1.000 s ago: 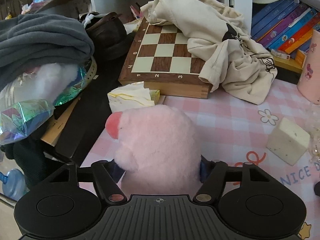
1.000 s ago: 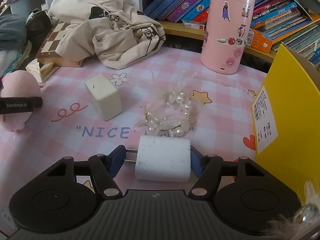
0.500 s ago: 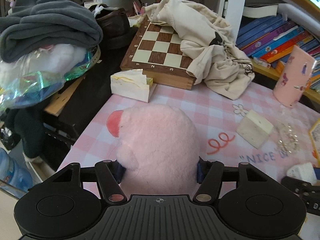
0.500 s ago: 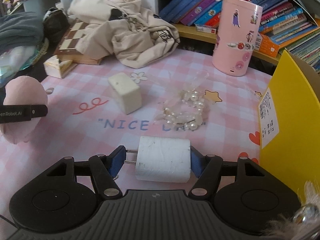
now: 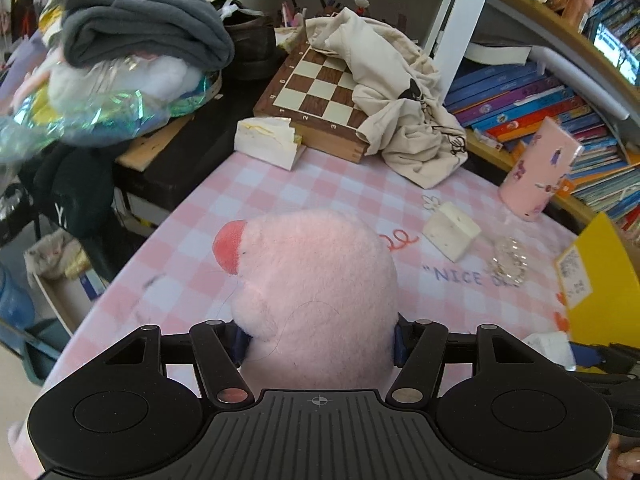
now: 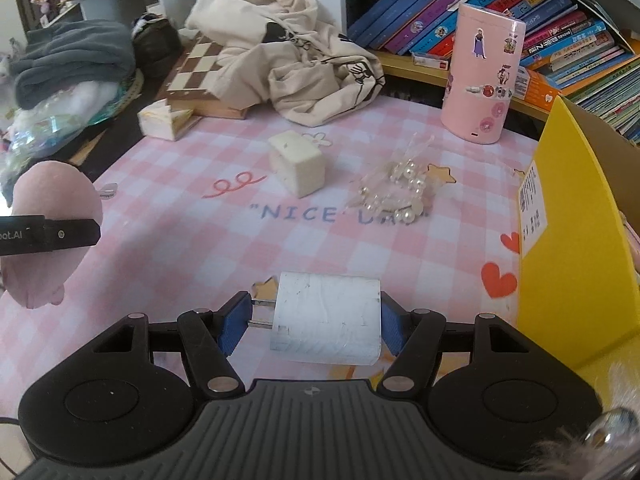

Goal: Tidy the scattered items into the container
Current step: 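Lift and carry the white charger and pig plush toward the yellow box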

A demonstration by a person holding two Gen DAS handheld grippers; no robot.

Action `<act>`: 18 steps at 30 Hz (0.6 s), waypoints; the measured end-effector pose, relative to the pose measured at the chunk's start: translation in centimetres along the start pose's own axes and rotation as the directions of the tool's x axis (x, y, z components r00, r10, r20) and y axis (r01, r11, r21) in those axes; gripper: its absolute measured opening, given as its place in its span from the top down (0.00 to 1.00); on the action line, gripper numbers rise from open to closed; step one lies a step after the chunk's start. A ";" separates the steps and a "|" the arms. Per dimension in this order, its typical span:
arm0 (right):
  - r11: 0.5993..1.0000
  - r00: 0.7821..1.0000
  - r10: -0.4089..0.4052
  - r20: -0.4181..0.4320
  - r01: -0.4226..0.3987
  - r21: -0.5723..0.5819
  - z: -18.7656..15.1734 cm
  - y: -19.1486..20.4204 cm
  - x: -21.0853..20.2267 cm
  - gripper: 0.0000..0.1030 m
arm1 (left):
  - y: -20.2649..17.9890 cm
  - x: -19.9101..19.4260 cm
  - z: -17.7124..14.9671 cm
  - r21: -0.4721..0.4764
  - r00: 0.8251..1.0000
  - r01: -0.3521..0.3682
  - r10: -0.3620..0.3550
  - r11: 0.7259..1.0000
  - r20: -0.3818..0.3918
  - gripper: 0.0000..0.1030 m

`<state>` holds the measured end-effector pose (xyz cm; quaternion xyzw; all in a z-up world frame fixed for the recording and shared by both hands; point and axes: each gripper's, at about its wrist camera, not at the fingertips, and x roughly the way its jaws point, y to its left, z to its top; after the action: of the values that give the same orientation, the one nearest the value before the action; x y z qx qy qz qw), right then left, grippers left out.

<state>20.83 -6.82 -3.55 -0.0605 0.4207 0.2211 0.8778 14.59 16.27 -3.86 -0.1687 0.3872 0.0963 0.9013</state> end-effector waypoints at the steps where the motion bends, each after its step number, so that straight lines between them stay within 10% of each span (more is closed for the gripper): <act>1: 1.000 1.000 0.005 -0.001 -0.005 -0.004 -0.3 0.1 -0.4 0.38 | 0.1 -0.5 -0.3 -0.005 1.000 0.008 -0.008 1.000 -0.001 0.41; 18: 0.999 1.000 0.022 -0.017 -0.022 0.043 -5.6 2.1 -6.6 0.38 | 0.1 -6.8 -4.9 -0.026 0.991 0.135 -0.136 0.990 -0.017 0.40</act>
<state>12.34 -8.84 -1.96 -0.0390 0.4338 0.2211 0.8726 6.62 14.25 -2.07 -0.2064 0.3818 0.0380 0.9001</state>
